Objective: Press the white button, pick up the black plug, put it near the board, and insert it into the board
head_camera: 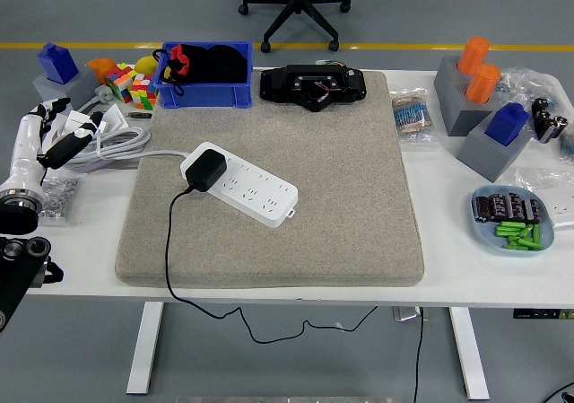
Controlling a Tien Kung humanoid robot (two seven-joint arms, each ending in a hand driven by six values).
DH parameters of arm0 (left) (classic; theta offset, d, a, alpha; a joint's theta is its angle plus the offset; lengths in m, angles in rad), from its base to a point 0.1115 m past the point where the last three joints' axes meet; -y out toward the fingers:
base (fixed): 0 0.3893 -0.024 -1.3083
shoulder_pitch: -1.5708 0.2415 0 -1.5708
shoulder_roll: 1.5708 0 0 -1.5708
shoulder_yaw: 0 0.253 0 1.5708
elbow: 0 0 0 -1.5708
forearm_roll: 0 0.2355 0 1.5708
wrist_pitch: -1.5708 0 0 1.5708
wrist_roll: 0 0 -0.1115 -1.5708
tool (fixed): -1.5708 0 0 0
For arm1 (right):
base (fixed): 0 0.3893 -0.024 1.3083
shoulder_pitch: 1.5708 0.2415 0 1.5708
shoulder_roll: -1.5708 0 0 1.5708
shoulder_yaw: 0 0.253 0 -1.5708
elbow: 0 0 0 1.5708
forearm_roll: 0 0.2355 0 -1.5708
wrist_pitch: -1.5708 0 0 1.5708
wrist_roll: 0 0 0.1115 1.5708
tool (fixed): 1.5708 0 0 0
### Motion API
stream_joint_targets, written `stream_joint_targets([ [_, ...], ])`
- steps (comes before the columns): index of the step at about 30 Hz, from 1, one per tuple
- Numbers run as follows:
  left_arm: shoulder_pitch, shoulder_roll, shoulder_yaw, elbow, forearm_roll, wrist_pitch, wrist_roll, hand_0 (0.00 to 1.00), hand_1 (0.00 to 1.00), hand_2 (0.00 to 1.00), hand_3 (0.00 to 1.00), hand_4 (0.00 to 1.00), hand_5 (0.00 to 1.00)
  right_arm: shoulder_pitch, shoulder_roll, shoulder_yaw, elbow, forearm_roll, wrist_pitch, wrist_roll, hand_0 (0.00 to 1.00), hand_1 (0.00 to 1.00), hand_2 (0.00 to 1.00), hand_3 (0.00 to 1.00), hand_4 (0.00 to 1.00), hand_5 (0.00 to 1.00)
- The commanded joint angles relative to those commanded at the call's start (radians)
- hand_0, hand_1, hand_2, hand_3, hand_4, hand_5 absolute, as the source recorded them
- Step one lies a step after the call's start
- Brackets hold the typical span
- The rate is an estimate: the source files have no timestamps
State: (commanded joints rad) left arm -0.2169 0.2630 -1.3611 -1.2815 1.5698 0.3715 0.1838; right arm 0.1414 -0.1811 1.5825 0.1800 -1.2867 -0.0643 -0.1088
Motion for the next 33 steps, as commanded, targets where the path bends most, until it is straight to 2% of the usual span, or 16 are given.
stream_joint_targets([
  [33, 0.032, -0.013, -0.019, -0.020, -0.009, -0.013, 0.002, 0.885, 0.891, 0.839, 0.759, 0.782, 0.547, 0.009, 0.021, 0.056, 0.000, -0.050, 0.005, -0.032, 0.627, 0.605, 0.600, 0.586, 0.656, 0.390],
])
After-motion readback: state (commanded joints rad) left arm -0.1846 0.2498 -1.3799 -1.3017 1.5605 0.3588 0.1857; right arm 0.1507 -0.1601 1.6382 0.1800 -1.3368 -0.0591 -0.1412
